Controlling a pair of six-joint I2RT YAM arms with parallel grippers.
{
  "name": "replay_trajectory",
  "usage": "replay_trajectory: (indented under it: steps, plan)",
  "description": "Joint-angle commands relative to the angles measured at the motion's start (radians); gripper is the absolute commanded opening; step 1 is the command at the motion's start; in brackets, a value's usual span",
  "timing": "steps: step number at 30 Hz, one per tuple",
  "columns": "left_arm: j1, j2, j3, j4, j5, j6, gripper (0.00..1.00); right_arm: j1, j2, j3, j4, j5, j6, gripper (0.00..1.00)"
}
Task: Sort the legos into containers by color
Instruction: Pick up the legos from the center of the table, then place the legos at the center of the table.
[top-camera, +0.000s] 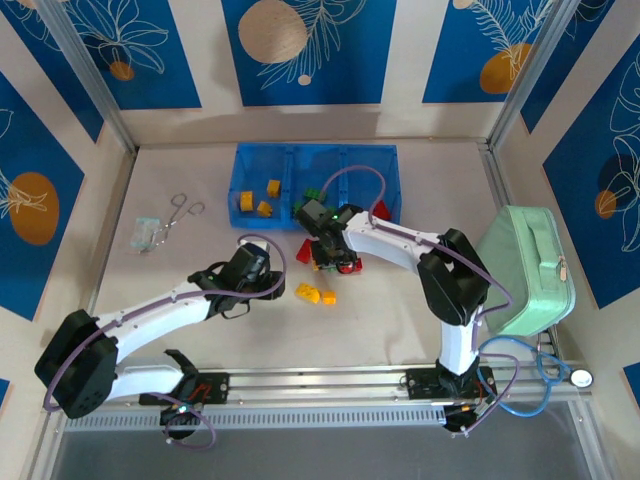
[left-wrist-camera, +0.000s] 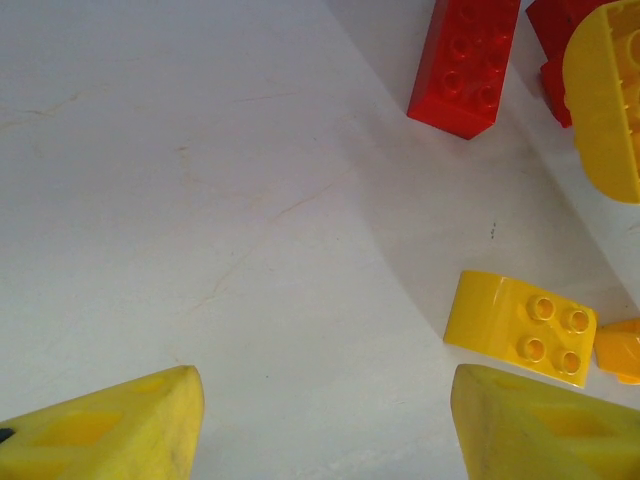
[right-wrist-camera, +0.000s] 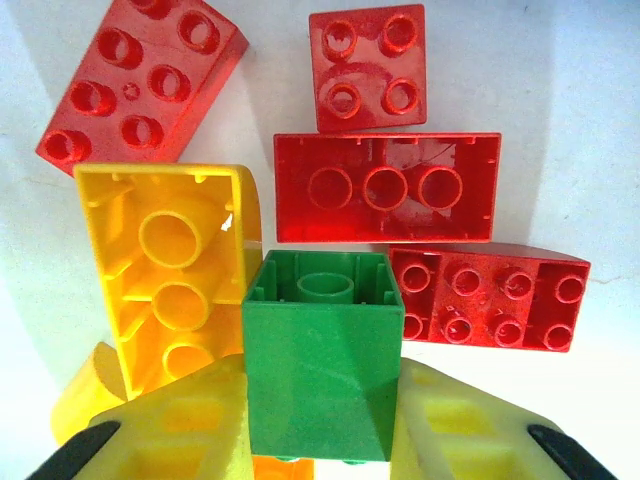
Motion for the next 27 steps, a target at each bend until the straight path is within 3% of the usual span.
replay_trajectory:
  steps: [1,14,23,27]
  plan:
    - [-0.007,-0.012,-0.014,0.013,-0.018,0.006,0.67,0.000,-0.019,-0.014,-0.007,-0.040,-0.003,0.27]
    - [-0.007,-0.026,-0.024,0.008,-0.024,0.011,0.66,0.037,0.057,-0.013,0.027,-0.069,0.003,0.31]
    - [-0.007,-0.030,-0.018,0.003,-0.037,0.021,0.67,0.030,0.028,-0.033,0.033,-0.048,0.006,0.50]
    - [-0.006,-0.023,-0.016,0.007,-0.029,0.019,0.67,0.025,0.022,-0.038,0.032,-0.036,0.015,0.48]
